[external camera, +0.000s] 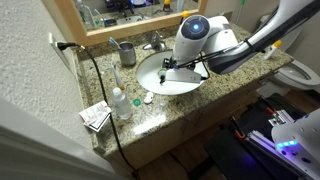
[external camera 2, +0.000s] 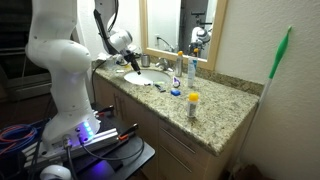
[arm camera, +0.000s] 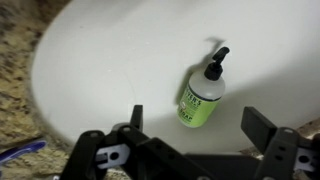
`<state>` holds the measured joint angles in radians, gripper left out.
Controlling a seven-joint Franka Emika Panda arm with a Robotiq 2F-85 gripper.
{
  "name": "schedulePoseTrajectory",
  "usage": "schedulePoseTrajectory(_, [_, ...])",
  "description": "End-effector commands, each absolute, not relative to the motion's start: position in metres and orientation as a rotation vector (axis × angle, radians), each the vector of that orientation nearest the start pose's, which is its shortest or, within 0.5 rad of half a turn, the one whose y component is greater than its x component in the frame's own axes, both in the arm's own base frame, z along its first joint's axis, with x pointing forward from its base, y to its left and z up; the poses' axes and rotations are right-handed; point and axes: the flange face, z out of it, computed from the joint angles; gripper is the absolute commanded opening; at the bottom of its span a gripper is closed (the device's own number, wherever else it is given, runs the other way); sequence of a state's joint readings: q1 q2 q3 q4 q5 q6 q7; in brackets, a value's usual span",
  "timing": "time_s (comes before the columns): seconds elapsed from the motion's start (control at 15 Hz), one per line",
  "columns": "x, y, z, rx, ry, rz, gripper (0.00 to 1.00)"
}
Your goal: Remove the pump bottle from the sink and place it on the right side of the countertop
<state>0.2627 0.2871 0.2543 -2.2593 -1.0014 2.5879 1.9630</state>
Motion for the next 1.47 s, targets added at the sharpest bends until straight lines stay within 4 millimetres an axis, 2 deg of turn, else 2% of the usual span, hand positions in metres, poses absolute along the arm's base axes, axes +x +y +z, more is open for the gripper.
schedulePoseTrajectory(0.0, [0.514,0.292,0.21,-3.01,0.973,-0.555,1.0])
schedulePoseTrajectory(0.07, [0.49,0.284,0.229,-2.996,0.969,-0.643,1.0])
schedulePoseTrajectory(0.13, [0.499,0.285,0.223,-2.999,0.973,-0.619,1.0])
schedulePoseTrajectory(0.33, [0.497,0.287,0.223,-3.0,0.971,-0.629,1.0])
schedulePoseTrajectory(0.53, [0.511,0.284,0.188,-2.995,1.018,-0.642,1.0])
schedulePoseTrajectory(1.0, [0.548,0.279,0.137,-2.936,1.084,-0.565,1.0])
schedulePoseTrajectory(1.07, [0.552,0.279,0.134,-2.931,1.114,-0.562,1.0])
schedulePoseTrajectory(1.13, [0.54,0.276,0.142,-2.95,1.104,-0.564,1.0])
schedulePoseTrajectory(1.4, [0.551,0.278,0.129,-2.946,1.111,-0.585,1.0])
